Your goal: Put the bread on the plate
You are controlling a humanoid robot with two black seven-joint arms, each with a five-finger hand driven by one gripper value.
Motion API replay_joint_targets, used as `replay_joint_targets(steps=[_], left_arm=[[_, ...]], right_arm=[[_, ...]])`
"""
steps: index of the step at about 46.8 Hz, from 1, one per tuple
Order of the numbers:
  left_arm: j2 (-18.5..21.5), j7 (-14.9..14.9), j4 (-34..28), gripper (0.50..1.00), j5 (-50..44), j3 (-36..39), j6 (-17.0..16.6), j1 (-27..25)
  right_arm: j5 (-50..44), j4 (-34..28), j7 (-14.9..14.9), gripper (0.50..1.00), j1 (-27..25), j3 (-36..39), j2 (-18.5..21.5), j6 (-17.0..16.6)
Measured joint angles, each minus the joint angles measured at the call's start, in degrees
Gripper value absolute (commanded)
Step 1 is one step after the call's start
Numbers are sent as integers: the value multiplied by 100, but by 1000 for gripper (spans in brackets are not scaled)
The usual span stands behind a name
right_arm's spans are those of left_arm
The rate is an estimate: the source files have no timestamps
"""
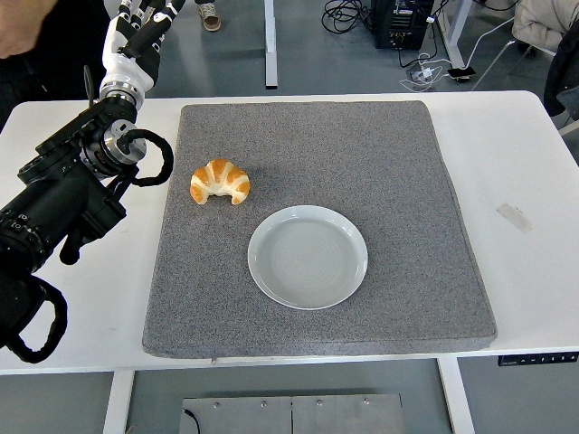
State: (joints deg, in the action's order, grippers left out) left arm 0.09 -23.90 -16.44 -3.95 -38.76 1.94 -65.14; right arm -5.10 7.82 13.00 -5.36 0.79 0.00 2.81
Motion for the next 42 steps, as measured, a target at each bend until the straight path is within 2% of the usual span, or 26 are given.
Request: replay_joint_targets(steps=[6,16,42], left_arm=[[0,0,0,977,0,0,6,0],[-6,-60,0,977,-17,-9,230,-23],[9,-53,0,977,-71,-2,234,-35]], right_arm=[[0,0,0,1000,0,0,0,0],[0,0,0,1000,0,0,0,0],[0,0,3,1000,0,0,0,0]])
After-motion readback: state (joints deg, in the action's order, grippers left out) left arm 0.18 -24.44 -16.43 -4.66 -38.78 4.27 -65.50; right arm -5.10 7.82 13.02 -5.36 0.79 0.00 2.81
